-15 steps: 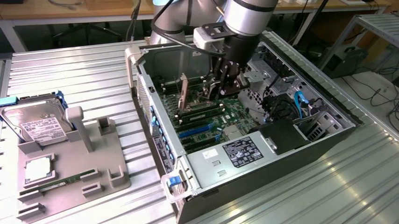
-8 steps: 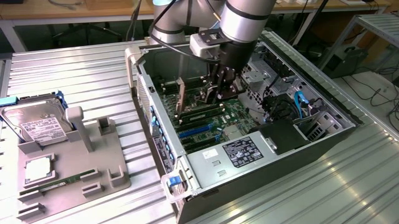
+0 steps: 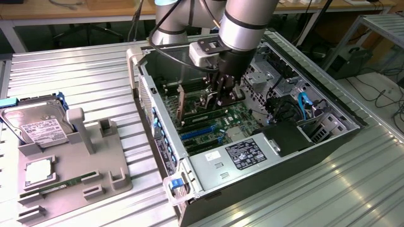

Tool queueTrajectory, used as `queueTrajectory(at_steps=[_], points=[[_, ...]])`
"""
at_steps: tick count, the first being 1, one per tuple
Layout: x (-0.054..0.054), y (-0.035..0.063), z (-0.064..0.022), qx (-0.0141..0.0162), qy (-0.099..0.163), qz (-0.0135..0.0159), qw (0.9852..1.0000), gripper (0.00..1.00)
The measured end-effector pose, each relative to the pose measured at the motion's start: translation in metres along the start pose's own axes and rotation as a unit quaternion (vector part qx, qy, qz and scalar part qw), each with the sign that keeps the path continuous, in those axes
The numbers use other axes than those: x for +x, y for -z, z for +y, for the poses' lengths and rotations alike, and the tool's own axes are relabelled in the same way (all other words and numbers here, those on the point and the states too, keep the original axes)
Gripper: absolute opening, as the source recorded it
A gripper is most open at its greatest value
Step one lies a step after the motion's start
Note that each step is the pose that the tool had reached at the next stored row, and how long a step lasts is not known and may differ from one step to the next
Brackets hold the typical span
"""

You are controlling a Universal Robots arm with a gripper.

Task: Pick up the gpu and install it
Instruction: 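Insert the gpu into the slot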

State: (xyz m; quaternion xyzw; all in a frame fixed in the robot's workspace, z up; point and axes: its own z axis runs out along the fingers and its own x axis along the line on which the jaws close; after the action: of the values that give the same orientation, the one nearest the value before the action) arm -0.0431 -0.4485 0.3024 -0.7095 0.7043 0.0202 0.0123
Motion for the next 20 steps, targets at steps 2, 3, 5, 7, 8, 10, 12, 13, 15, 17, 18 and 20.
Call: queueTrajectory(at_steps=[2,3,5,7,8,10,12,13,15,17,18,20], points=[[0.002,-0.0013,0.0012,0.0001,0.000,-0.0001,1.0000,0.28],[0.002,-0.0019,0.0032,0.0001,0.000,-0.0001,1.0000,0.28],[0.002,-0.0038,0.0073,0.0000,0.000,0.0000,1.0000,0.28],[0.003,-0.0062,0.0082,0.0000,0.000,0.0000,1.0000,0.28],[0.003,-0.0073,0.0084,0.0000,0.000,-0.0001,1.0000,0.28],[0.003,-0.0098,0.0094,0.0000,0.000,-0.0001,1.0000,0.28],[0.003,-0.0122,0.0119,0.0000,0.000,-0.0001,1.0000,0.28],[0.003,-0.0138,0.0133,0.0001,0.000,0.0000,1.0000,0.28],[0.004,-0.0168,0.0151,0.0000,0.000,0.0000,1.0000,0.28],[0.006,-0.0181,0.0162,0.0000,0.000,-0.0001,1.0000,0.28],[0.007,-0.0187,0.0169,0.0000,0.000,-0.0001,1.0000,0.28],[0.009,-0.0204,0.0184,0.0001,0.000,-0.0002,1.0000,0.28]])
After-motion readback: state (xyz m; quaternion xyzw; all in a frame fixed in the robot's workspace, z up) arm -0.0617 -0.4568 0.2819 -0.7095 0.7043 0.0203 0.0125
